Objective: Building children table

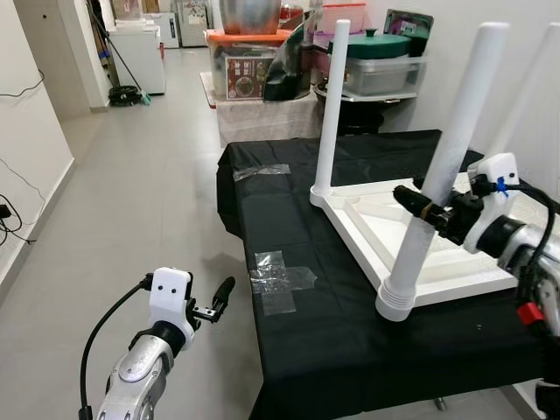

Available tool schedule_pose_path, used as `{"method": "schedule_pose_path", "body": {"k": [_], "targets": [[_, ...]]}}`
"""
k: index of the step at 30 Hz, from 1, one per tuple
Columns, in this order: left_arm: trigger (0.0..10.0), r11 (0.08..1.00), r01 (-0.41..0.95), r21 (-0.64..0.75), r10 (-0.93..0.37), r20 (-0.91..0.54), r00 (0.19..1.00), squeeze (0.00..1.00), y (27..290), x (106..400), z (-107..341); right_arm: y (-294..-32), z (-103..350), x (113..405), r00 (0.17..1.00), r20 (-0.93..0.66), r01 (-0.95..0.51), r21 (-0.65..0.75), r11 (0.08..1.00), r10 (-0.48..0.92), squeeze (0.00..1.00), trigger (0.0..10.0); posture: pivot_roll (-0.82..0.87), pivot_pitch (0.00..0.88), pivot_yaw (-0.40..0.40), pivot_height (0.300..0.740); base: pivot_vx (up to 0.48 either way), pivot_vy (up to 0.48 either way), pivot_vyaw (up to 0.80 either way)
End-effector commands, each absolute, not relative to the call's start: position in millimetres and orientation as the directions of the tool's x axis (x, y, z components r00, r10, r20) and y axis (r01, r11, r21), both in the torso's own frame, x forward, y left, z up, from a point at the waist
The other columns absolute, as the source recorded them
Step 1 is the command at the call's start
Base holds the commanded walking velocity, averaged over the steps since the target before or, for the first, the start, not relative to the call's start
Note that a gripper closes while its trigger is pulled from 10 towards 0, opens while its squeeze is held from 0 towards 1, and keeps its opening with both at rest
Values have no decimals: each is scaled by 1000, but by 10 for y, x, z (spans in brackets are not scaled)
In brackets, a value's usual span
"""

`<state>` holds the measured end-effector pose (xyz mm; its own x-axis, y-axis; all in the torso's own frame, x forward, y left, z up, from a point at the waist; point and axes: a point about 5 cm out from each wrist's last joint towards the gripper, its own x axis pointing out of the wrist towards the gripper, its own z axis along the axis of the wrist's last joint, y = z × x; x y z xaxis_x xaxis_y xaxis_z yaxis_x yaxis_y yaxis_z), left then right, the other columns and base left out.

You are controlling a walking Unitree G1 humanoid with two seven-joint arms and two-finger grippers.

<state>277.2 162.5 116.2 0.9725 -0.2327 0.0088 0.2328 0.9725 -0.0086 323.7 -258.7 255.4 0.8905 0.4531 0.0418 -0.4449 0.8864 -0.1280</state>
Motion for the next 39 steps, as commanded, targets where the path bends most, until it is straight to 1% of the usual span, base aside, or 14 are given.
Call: {"method": "schedule_pose_path", "body": {"k": [1,3,9,14,20,21,22,29,30,32,33,35,36,39], "targets": [[10000,974,227,8,-227,-12,974,0,1664,2772,1128,-2594,2452,3316,934,6,-351,-156,923,356,0,0,36,0,-17,740,0,0,0],[10000,974,227,8,-227,-12,974,0,1664,2772,1128,-2594,2452,3316,934,6,-351,-156,923,356,0,0,36,0,-17,740,0,0,0],[10000,973,232,11,-232,-14,973,0,1646,2778,1125,-2541,2161,3355,955,-39,291,-82,953,-294,0,0,25,0,-7,740,0,0,0],[10000,971,238,9,-238,-13,971,0,1608,2776,1128,-2046,1848,3204,930,-120,344,-49,938,-347,0,0,34,0,-19,740,0,0,0],[10000,978,210,7,-210,-19,978,0,1655,2754,1105,-1857,1722,3227,924,-165,344,-40,938,-346,0,0,37,0,-28,740,0,0,0],[10000,977,211,7,-211,-20,977,0,1649,2750,1101,-1840,1713,3234,921,-175,347,-37,937,-348,0,3216,37,0,-28,740,0,0,0],[10000,977,213,5,-213,-21,977,0,1641,2746,1096,-1808,1704,3262,930,-188,314,-40,948,-316,0,10000,35,0,-28,740,0,0,0],[10000,976,218,1,-218,-21,976,0,1616,2756,1093,-1906,1832,3325,945,-142,304,35,952,-296,0,10000,26,0,-27,740,0,0,0],[10000,976,219,0,-219,-20,976,0,1610,2761,1096,-2002,1876,3323,943,-107,322,38,946,-316,600,10000,25,0,-26,740,0,0,0],[10000,976,219,-1,-219,-19,975,0,1606,2763,1098,-2065,1906,3319,941,-82,333,36,942,-329,600,10000,25,0,-26,740,0,0,0],[10000,975,221,-1,-221,-18,975,0,1605,2763,1100,-2160,1938,3318,940,-64,337,27,941,-334,1000,10000,27,0,-28,740,0,0,0],[10000,975,221,-1,-221,-18,975,0,1604,2763,1101,-2219,1958,3317,939,-54,340,20,940,-339,1000,10000,27,0,-28,740,0,0,0],[10000,975,222,0,-222,-18,975,0,1610,2756,1099,-2231,2062,3331,977,-15,214,61,975,-214,0,10000,29,0,-32,740,0,0,0],[10000,975,223,1,-223,-20,975,0,1616,2745,1097,-2218,2246,3299,996,74,-56,93,994,49,0,10000,30,0,-33,740,0,0,0]]}}
